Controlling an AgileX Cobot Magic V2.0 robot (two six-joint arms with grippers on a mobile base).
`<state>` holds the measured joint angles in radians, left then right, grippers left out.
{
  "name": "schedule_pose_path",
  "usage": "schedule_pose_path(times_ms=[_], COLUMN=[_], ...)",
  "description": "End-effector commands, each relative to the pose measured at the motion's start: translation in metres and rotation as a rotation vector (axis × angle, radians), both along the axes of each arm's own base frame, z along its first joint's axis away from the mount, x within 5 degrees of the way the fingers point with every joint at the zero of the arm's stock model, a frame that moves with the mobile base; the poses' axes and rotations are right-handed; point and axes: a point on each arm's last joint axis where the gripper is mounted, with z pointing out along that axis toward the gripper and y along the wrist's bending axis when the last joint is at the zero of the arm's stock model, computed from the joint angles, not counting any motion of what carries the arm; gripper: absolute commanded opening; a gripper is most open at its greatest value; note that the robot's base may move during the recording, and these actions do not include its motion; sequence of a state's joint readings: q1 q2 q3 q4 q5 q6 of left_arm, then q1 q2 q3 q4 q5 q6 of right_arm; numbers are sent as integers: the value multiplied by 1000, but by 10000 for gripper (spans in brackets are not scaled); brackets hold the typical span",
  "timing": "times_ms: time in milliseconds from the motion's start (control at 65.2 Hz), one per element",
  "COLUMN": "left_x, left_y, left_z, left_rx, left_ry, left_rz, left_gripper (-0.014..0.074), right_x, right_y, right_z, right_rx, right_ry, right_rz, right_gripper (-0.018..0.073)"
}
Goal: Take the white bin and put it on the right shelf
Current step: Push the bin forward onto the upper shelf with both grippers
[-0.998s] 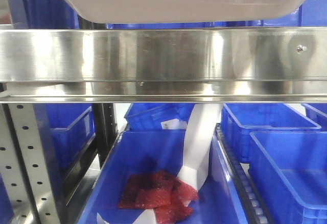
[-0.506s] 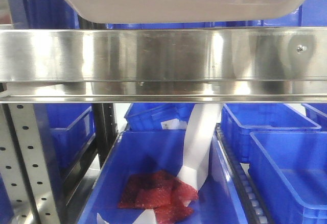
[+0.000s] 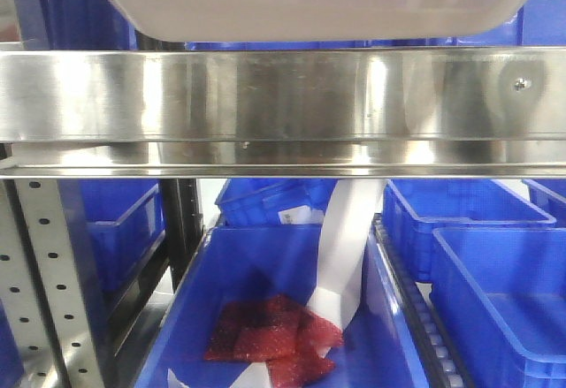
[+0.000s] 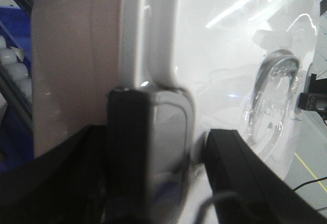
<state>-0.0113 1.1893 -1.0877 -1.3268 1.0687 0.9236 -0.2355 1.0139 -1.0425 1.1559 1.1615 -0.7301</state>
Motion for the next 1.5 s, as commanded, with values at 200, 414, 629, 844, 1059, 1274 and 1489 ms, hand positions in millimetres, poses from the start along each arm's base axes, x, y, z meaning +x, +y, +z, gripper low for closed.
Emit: schedule_pose_path(times_ms=[200, 414, 629, 844, 1059, 1274, 1489], left_x=[-19, -9, 7, 35, 56, 62, 64], left_y=[-10, -6, -5, -7, -7, -7, -6], left_z=[30, 32, 27, 16, 24, 35, 32], left_rx=[-179, -199, -267, -271, -272, -288, -253], left_ry=[-49, -64, -15, 40, 17, -11, -15], left_rz=[-111, 2, 32, 24, 39, 31, 61], left_gripper=[262, 262, 262, 262, 262, 262, 262], right_x=[5, 21, 40, 59, 74, 78, 81], right_y=[11, 7, 3, -3, -8, -9, -10], right_z=[23, 22, 25, 21, 16, 19, 20], right_rx=[292, 305, 323, 344, 391, 467, 455], right_ry=[-31, -14, -7, 10, 21, 15, -21], right_rz=[152, 125, 118, 74, 14, 27, -12], right_gripper=[425, 425, 425, 425, 425, 425, 425])
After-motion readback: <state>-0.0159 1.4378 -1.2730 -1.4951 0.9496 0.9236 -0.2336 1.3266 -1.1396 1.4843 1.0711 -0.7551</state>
